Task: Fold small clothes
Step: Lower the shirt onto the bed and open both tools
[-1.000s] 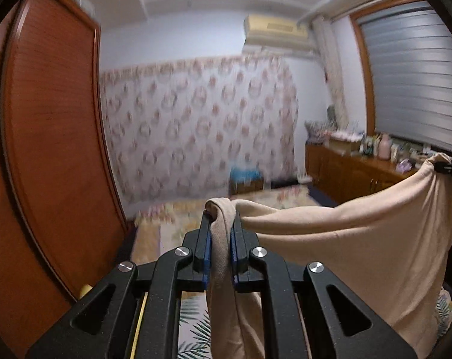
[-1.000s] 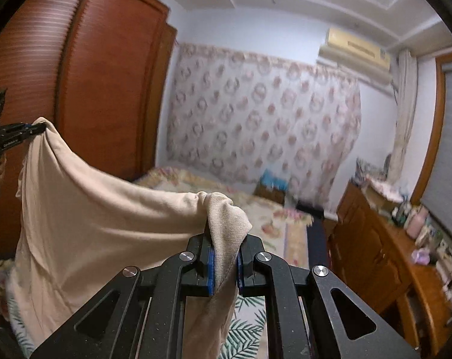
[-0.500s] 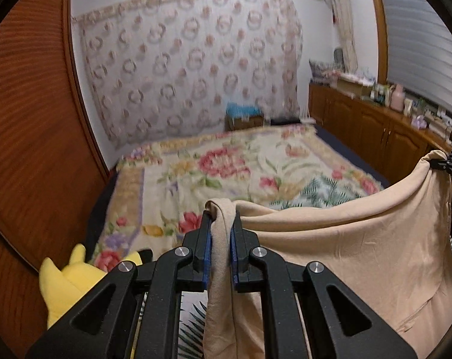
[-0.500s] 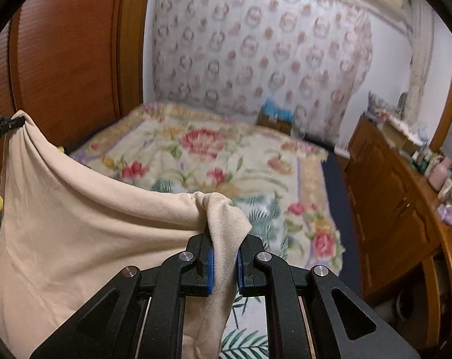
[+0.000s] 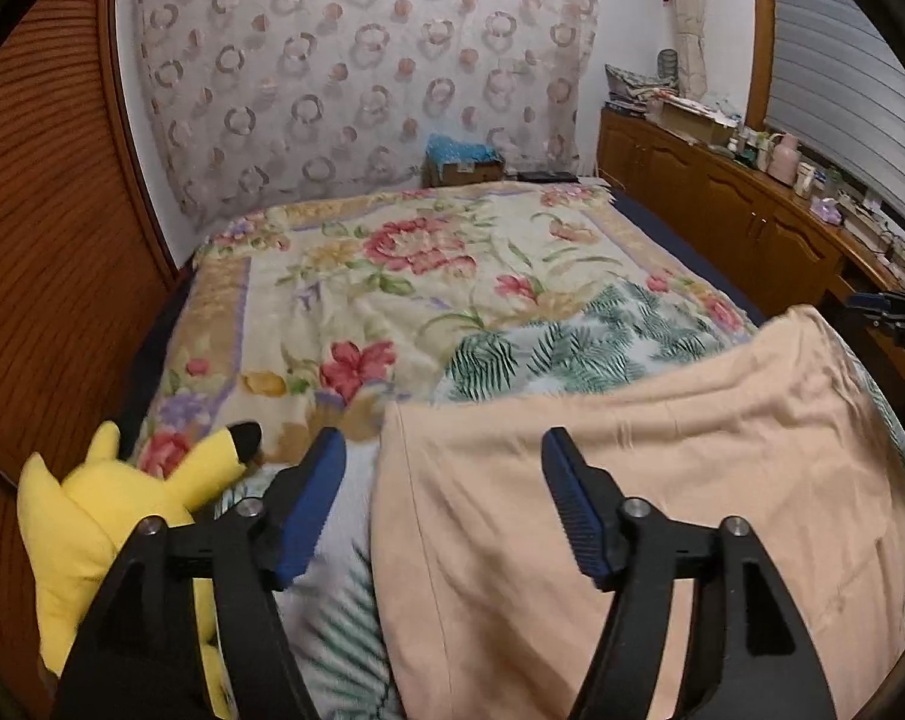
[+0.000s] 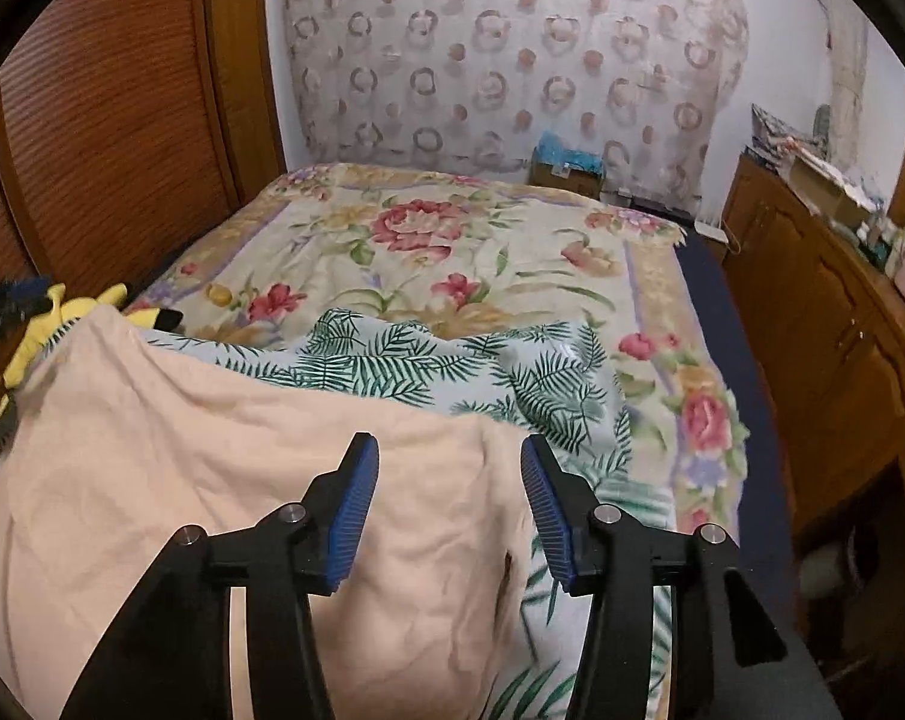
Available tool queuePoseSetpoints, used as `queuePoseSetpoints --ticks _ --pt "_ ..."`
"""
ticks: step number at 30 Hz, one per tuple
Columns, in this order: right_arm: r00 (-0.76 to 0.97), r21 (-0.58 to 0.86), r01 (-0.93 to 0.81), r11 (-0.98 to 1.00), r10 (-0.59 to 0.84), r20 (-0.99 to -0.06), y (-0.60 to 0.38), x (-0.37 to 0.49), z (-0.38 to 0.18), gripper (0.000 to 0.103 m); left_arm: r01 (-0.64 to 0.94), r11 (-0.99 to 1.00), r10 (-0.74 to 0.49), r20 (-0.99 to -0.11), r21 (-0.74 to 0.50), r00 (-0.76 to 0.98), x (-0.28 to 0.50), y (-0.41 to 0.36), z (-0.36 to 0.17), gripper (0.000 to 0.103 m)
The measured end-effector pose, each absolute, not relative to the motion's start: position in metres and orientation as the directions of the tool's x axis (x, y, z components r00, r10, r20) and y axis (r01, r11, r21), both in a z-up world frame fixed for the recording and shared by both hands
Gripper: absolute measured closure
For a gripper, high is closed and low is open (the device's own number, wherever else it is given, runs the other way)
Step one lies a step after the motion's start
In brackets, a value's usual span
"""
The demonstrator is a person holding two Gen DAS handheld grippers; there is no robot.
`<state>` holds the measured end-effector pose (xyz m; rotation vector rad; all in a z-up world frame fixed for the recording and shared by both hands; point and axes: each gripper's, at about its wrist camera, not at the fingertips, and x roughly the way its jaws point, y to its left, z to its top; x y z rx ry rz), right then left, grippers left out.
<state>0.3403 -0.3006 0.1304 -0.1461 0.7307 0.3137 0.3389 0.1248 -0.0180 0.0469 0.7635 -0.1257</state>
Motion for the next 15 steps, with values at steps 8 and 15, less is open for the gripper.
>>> queuePoseSetpoints --ticks 8,15 --pt "0.701 0.027 -0.309 0.951 0.247 -0.669 -0.336 0.281 0.143 0.052 0.117 0.993 -0.093 -0.7 -0.013 0.708 0.284 0.131 -0.035 0.029" --pt "0.695 0.033 -0.304 0.952 0.245 -0.676 -0.357 0.234 0.146 0.052 0.094 0.995 -0.089 -0.729 -0.034 0.679 0.257 0.136 -0.057 0.029"
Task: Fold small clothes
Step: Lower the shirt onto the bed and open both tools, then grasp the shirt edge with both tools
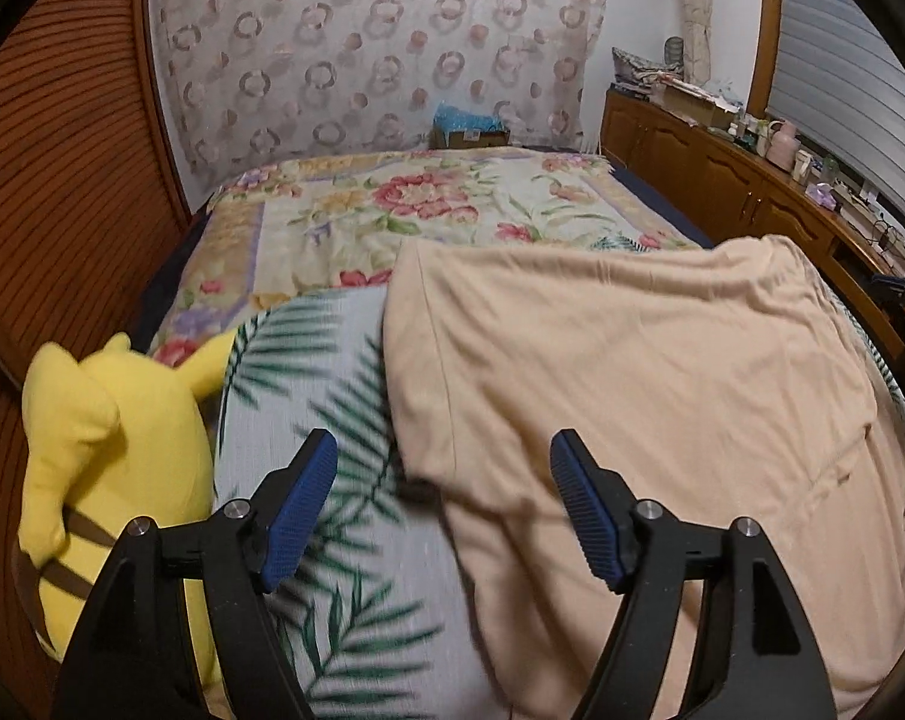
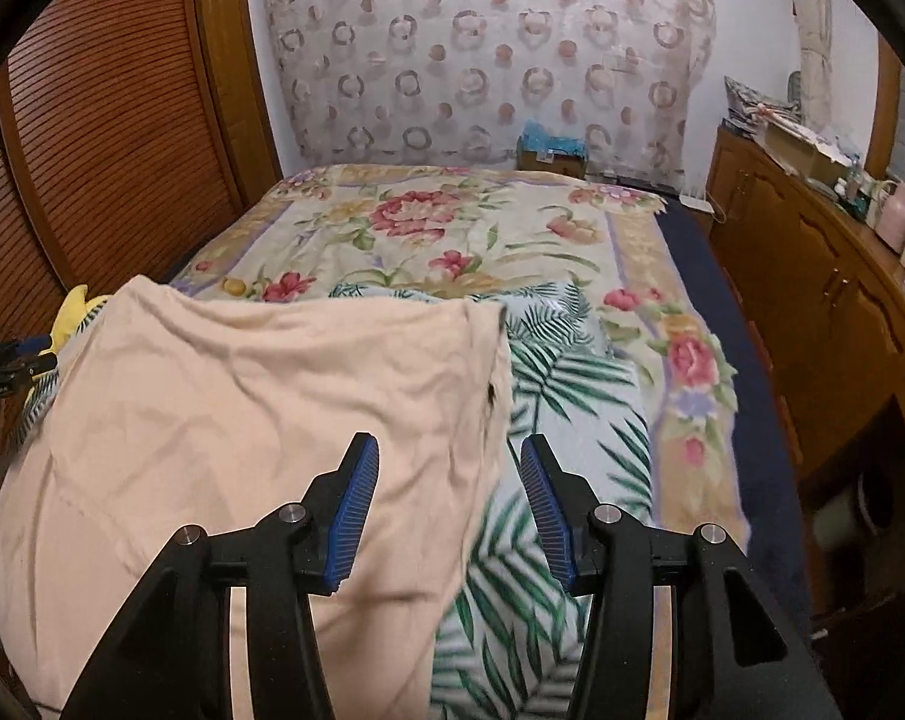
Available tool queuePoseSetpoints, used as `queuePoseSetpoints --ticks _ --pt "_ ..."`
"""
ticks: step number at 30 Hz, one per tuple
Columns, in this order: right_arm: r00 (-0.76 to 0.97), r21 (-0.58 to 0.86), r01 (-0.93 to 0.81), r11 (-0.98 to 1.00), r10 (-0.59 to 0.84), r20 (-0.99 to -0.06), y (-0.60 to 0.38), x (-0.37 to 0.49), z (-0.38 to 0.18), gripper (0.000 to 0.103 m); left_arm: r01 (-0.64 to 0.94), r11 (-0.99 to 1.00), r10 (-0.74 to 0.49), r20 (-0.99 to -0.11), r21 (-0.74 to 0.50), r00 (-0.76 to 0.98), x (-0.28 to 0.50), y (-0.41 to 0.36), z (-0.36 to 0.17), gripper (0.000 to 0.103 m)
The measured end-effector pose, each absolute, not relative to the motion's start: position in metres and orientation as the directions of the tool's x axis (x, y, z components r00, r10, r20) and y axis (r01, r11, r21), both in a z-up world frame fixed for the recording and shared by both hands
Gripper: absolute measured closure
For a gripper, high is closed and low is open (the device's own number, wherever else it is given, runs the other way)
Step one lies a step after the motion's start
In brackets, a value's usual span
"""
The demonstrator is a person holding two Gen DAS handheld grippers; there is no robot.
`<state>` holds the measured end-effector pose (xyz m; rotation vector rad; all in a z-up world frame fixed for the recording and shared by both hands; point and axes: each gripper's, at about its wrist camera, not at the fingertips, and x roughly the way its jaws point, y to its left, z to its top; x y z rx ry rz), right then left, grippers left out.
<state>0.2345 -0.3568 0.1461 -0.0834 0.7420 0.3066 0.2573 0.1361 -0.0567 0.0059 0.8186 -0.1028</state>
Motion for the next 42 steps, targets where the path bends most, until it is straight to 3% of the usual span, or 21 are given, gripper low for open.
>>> queuePoseSetpoints --ticks 8,15,32,33,37,38,42 --pt "0.663 0.074 -0.337 0.939 0.292 -0.689 -0.357 0.233 0.121 0.052 0.083 0.995 -0.094 -0.754 -0.053 0.65 0.249 0.136 -0.071 0.029" --pt "0.592 0.116 -0.346 0.931 0.313 -0.743 -0.352 0.244 0.091 0.052 0.105 0.989 -0.146 -0.755 -0.102 0.639 0.256 0.129 -0.073 0.053" --pt "0.574 0.138 -0.334 0.933 0.317 -0.755 -0.348 0.268 0.066 0.052 0.098 0.988 -0.157 -0.779 -0.123 0.607 0.281 0.125 -0.081 0.054" --pt "0.579 0.131 -0.334 0.933 0.313 -0.753 -0.345 0.268 0.063 0.052 0.098 0.987 -0.158 -0.777 -0.124 0.609 0.283 0.125 -0.081 0.058" --pt "0.591 0.105 -0.327 0.939 0.29 -0.753 -0.341 0.271 0.061 0.065 0.1 0.989 -0.145 -0.772 -0.105 0.619 0.284 0.122 -0.078 0.083" --pt "0.592 0.101 -0.328 0.939 0.287 -0.753 -0.34 0.271 0.061 0.067 0.103 0.989 -0.144 -0.769 -0.102 0.623 0.283 0.121 -0.078 0.085" --pt "0.602 0.076 -0.334 0.939 0.275 -0.749 -0.34 0.272 0.059 0.095 0.098 0.992 -0.128 -0.748 -0.084 0.651 0.28 0.12 -0.072 0.093"
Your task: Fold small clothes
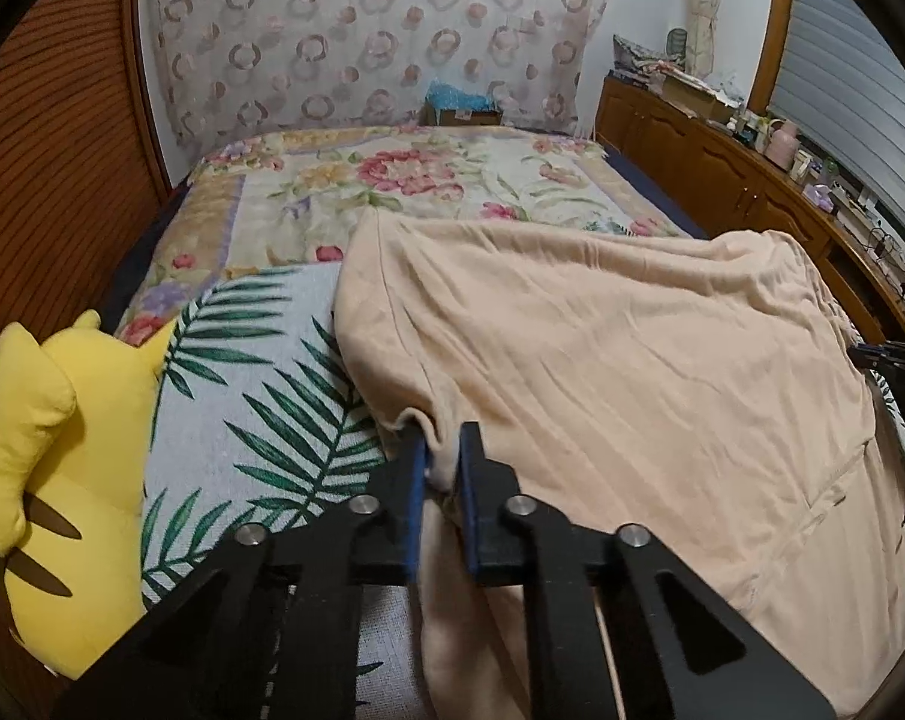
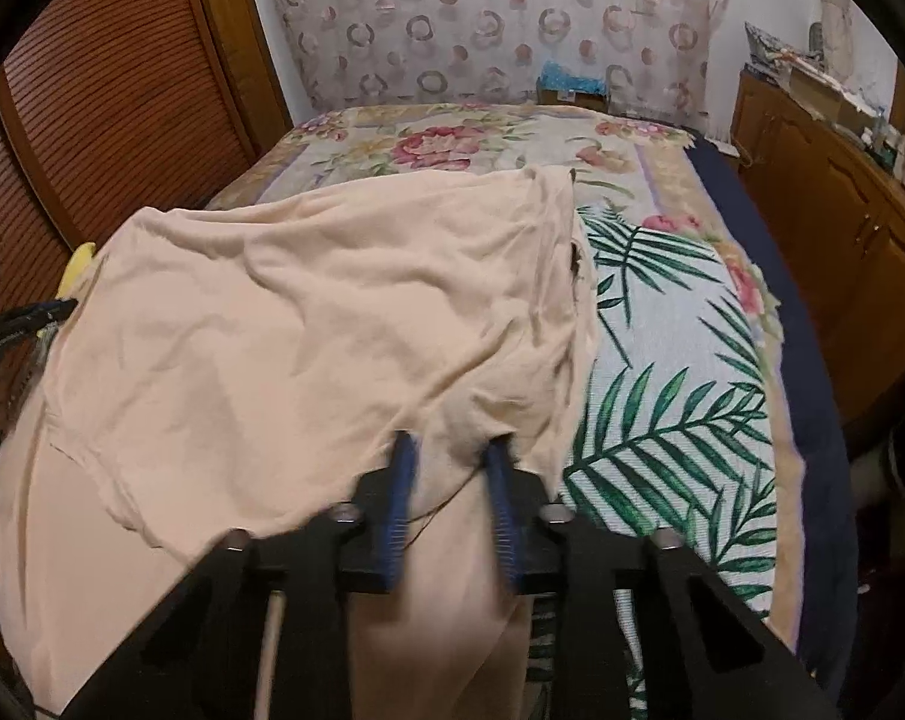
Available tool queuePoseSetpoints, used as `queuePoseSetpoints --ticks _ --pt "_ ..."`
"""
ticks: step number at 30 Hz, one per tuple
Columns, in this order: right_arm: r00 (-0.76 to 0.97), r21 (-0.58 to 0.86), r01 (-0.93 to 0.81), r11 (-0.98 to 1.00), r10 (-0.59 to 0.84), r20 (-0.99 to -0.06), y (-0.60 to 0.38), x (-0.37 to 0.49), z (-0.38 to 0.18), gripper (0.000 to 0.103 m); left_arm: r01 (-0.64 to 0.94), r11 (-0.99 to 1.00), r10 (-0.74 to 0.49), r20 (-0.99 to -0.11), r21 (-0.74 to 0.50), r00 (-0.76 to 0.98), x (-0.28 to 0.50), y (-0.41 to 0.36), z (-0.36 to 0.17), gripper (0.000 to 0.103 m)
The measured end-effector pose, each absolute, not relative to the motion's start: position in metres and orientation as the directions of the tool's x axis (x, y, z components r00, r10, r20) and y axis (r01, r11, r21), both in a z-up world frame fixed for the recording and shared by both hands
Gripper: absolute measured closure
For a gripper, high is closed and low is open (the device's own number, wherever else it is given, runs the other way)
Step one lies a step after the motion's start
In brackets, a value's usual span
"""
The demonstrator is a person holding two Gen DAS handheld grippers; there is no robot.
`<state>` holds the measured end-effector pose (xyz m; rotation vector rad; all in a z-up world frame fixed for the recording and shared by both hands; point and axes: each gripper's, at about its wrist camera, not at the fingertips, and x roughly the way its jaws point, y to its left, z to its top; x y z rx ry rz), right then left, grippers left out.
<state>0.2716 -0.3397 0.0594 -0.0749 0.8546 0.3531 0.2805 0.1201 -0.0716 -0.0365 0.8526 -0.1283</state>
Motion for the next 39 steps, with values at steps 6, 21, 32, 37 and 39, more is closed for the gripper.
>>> queuePoseSetpoints --ticks 6,21,32,37,39 --pt "0.661 0.072 -0.361 0.93 0.31 -0.684 -0.344 0.261 0.08 0.098 0.078 0.994 -0.113 -0.705 -0.081 0.7 0.276 0.128 -0.051 0.096" --pt "0.744 0.06 -0.414 0.908 0.376 -0.552 -0.357 0.216 0.116 0.098 0.093 0.991 -0.129 -0.593 -0.091 0.795 0.227 0.124 0.011 0.097" --pt "0.766 -0.01 -0.436 0.9 0.365 -0.529 -0.376 0.127 0.115 0.098 0.096 0.993 -0.12 -0.538 -0.073 0.835 0.137 0.122 0.033 0.097" --pt "0.767 -0.014 -0.439 0.898 0.367 -0.526 -0.384 0.087 0.109 0.098 0.09 0.993 -0.116 -0.535 -0.074 0.837 0.098 0.123 0.03 0.097" --pt "0.763 -0.002 -0.443 0.897 0.375 -0.527 -0.389 0.073 0.108 0.098 0.088 0.993 -0.119 -0.538 -0.084 0.835 0.083 0.126 0.028 0.097"
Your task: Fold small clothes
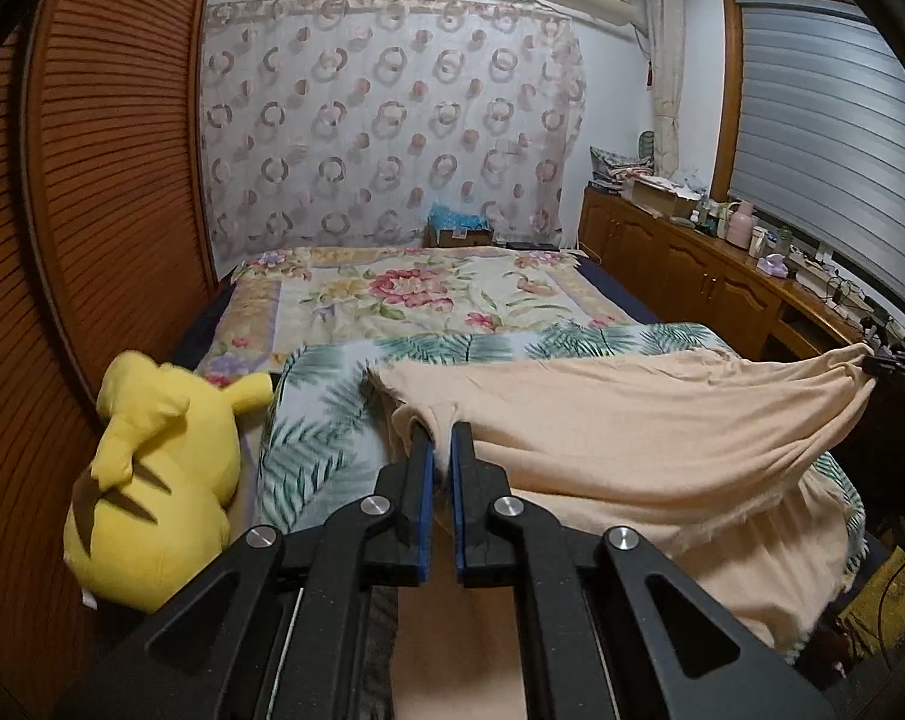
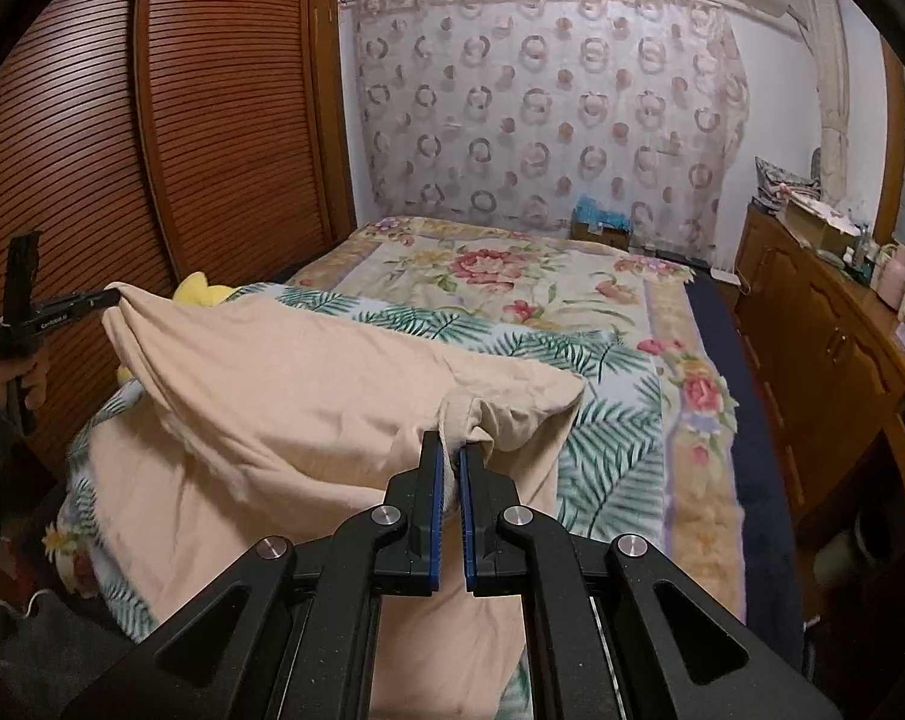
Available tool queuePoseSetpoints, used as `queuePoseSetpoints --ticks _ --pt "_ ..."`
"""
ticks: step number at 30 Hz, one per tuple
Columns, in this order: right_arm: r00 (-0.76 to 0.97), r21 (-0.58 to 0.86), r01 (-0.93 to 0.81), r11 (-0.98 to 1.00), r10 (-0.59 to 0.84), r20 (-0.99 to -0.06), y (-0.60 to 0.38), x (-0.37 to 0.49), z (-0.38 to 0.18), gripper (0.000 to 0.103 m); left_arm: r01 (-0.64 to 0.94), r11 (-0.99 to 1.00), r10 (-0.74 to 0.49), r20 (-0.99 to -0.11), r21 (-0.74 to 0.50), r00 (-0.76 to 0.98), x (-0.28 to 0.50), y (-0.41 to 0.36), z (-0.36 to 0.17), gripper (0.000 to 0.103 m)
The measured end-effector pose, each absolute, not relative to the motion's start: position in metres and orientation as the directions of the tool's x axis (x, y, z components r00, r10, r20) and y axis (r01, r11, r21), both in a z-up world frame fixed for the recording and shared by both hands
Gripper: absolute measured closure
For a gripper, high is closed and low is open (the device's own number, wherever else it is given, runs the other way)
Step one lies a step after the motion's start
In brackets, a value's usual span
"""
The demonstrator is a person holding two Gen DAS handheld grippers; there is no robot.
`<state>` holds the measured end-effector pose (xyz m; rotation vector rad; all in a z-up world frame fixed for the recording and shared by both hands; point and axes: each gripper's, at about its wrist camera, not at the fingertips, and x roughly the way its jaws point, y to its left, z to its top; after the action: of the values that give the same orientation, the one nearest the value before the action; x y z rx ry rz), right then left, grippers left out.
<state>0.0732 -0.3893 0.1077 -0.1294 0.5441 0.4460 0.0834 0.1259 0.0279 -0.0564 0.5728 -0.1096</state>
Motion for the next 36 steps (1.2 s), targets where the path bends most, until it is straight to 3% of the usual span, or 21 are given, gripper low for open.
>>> queuePoseSetpoints --ticks 10,20,24,28,30,36 --pt "0.707 0.042 -0.43 0.902 0.365 -0.606 -0.409 0.039 0.077 0.098 0.034 0.992 -0.1 -0.61 -0.12 0.786 0.037 0.139 -0.017 0.097" --pt "0.655 0.065 -0.373 0.926 0.313 -0.688 -0.406 0.061 0.033 0.098 0.025 0.992 -0.101 -0.67 -0.123 0.735 0.024 0.133 -0.06 0.094" --pt "0.687 0.022 -0.356 0.934 0.277 -0.671 -0.4 0.061 0.04 0.081 0.017 0.993 -0.091 -0.657 -0.118 0.748 0.017 0.132 -0.059 0.059" --pt "0.721 -0.005 -0.344 0.939 0.261 -0.642 -0.398 0.056 0.043 0.045 0.023 0.993 -0.093 -0.656 -0.115 0.749 0.016 0.13 -0.061 0.049" --pt "0.738 -0.015 -0.339 0.941 0.256 -0.624 -0.395 0.058 0.045 0.041 0.031 0.992 -0.106 -0.661 -0.124 0.743 0.017 0.129 -0.064 0.04" --pt "0.806 -0.037 -0.281 0.959 0.215 -0.551 -0.39 0.068 0.023 0.04 0.015 0.992 -0.095 -0.663 -0.125 0.742 0.013 0.121 -0.076 0.039"
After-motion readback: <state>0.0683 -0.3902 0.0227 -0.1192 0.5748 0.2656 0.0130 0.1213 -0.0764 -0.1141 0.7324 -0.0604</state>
